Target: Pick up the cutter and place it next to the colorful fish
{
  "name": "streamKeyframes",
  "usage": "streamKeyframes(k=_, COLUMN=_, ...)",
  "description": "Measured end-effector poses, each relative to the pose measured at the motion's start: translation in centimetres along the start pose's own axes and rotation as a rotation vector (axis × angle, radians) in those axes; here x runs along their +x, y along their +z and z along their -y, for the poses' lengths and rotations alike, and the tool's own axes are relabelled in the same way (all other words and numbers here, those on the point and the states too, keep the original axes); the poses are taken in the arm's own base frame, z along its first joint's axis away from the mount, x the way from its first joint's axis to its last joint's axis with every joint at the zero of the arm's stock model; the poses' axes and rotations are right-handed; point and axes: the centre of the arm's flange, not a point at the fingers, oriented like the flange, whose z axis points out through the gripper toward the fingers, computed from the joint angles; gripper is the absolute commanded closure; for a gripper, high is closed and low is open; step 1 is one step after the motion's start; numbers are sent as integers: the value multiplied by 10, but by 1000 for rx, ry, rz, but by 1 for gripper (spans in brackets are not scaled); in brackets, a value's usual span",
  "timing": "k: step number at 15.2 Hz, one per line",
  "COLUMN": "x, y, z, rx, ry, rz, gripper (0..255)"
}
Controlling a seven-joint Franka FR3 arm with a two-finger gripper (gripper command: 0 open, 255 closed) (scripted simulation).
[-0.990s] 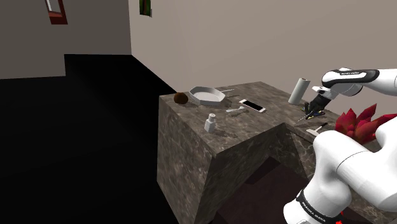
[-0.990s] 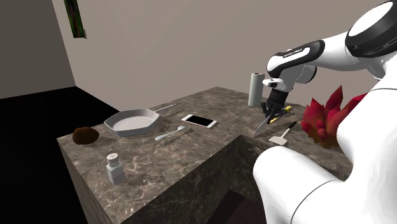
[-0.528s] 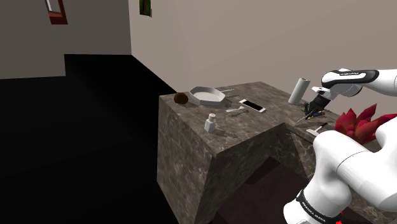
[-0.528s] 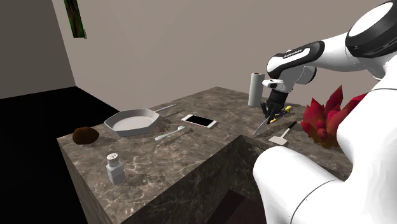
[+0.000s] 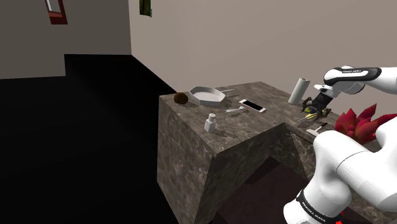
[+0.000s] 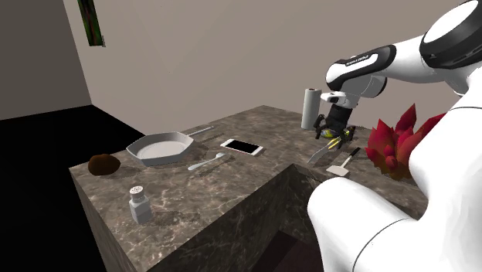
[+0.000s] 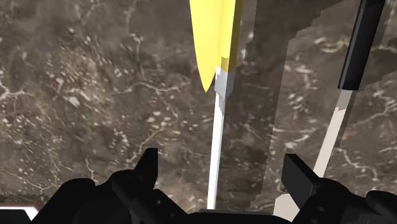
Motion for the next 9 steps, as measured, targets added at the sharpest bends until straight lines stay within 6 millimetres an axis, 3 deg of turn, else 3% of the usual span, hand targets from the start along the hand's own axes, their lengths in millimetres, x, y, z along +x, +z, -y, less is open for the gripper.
streamKeyframes(k=3, x=1, y=-27, z=-3, rx=0, ry=0, rz=0, gripper=0)
streamKeyframes(k=9, x=2, y=-33, z=-2, rx=0, ry=0, rz=0, gripper=0)
